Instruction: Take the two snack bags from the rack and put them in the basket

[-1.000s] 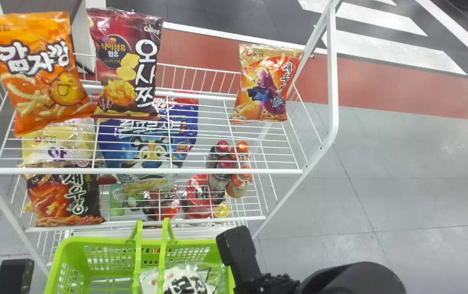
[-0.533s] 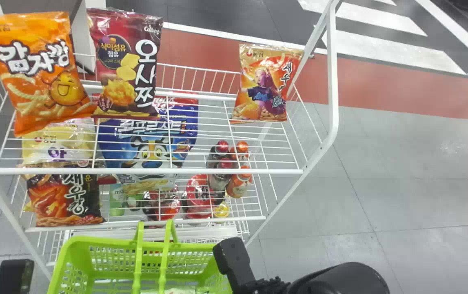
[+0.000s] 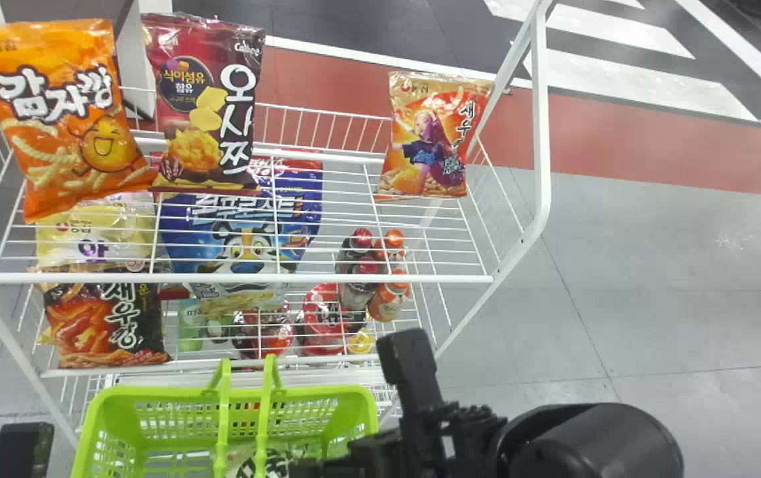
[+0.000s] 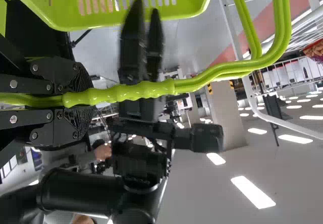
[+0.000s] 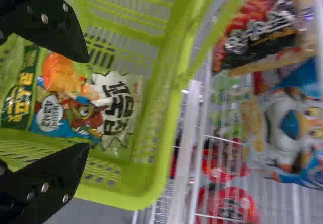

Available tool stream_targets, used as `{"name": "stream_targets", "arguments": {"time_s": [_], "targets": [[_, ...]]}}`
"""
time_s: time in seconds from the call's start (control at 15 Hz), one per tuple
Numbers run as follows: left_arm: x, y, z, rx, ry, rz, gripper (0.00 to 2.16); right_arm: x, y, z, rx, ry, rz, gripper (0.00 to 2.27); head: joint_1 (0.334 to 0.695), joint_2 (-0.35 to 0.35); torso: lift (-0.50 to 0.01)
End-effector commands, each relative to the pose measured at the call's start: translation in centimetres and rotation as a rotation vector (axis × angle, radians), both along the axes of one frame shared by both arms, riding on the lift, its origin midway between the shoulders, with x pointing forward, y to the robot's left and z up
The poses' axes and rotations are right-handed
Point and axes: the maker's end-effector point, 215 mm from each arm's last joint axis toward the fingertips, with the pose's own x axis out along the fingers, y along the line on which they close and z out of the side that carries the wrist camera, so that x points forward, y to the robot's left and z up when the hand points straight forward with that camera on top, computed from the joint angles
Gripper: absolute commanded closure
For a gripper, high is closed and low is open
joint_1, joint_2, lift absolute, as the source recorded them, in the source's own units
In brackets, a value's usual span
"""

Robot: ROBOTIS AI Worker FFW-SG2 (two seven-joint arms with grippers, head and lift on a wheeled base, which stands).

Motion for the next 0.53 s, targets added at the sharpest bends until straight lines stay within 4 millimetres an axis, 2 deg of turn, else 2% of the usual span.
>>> {"name": "stream_targets", "arguments": {"time_s": [0.0,0.13,0.33,0.47], "targets": [[-0.1,0.0,0.1,0.0,-0.002,0.0,1.99,4.3,-1.4,2.6,0.023,-0.123,-0.054,0.03,0.695,-0.35,-0.011],[-0.1,0.1,0.0,0.005,-0.002,0.0,1.99,9.6,-3.0,6.5,0.053,-0.295,-0.106,0.06,0.695,-0.35,-0.011],[-0.3,-0.1,-0.3,0.018,0.0,-0.007,1.99,15.6,-6.1,11.5,0.005,-0.537,-0.16,0.06,0.695,-0.343,-0.011],[-0.2,0.0,-0.4,0.022,-0.001,-0.006,1.99,18.6,-7.4,13.2,-0.003,-0.626,-0.182,0.05,0.695,-0.35,-0.011]]}}
